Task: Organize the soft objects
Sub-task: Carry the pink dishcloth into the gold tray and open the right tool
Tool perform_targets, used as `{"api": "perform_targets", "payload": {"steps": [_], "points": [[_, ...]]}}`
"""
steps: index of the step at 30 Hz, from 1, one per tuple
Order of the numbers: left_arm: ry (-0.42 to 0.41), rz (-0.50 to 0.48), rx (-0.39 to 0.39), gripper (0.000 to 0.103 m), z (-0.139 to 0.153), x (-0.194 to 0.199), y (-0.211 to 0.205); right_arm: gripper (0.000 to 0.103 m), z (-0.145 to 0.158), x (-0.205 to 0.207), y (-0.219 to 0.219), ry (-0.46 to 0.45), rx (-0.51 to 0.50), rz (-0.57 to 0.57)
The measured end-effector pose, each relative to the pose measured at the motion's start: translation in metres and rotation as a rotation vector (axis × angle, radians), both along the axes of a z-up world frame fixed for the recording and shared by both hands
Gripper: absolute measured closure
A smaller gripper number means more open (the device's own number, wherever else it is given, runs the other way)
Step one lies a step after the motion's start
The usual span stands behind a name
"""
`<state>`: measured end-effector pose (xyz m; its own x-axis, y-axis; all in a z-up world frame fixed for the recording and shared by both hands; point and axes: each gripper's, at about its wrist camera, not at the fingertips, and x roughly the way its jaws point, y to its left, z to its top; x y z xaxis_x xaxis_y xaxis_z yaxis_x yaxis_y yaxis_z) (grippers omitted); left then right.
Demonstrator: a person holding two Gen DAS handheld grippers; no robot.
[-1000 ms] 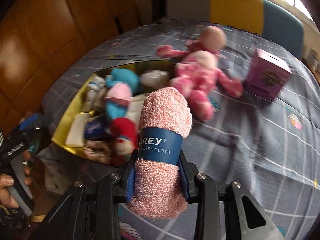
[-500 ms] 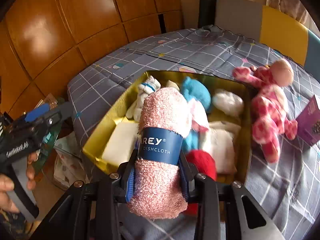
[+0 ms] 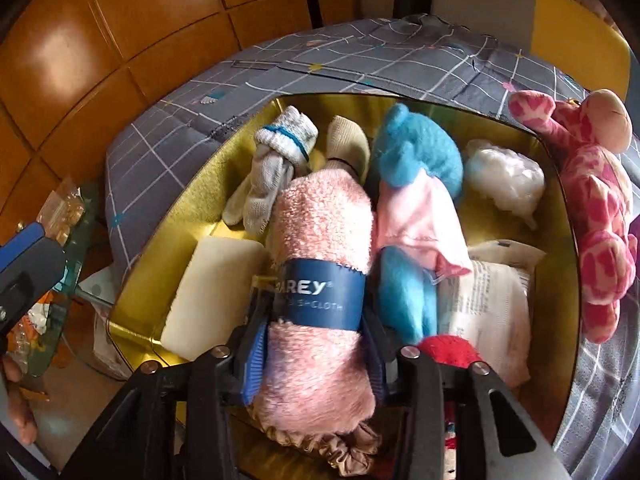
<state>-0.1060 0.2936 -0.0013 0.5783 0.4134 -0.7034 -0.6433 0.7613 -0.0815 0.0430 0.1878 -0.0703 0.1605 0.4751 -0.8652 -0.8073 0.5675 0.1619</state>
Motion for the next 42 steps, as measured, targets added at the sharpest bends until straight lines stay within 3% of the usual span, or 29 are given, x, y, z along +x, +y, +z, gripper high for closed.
{"api": "perform_targets", "payload": {"steps": [11, 15, 20, 29, 35, 42], "points": [[0.018, -0.010, 0.001, 0.000, -0.005, 0.005, -0.006, 0.058, 0.022, -0.006, -0.031, -0.047, 0.052, -0.026], [0.018, -0.022, 0.015, 0.000, -0.002, 0.006, -0.012, 0.069, 0.021, -0.010, -0.033, -0.094, 0.040, -0.038], [0.008, -0.039, 0.027, 0.000, 0.003, 0.006, -0.019, 0.069, 0.015, -0.005, -0.028, -0.126, 0.030, -0.058], [0.009, -0.076, 0.035, 0.000, 0.008, 0.009, -0.035, 0.064, 0.025, -0.007, -0.041, -0.086, 0.065, -0.086], [0.001, -0.097, 0.066, 0.000, 0.014, 0.010, -0.051, 0.061, 0.041, -0.019, -0.058, -0.158, 0.106, -0.120], [-0.071, -0.122, 0.080, 0.000, 0.027, 0.006, -0.073, 0.061, 0.050, -0.028, -0.090, -0.243, 0.105, -0.233]]}}
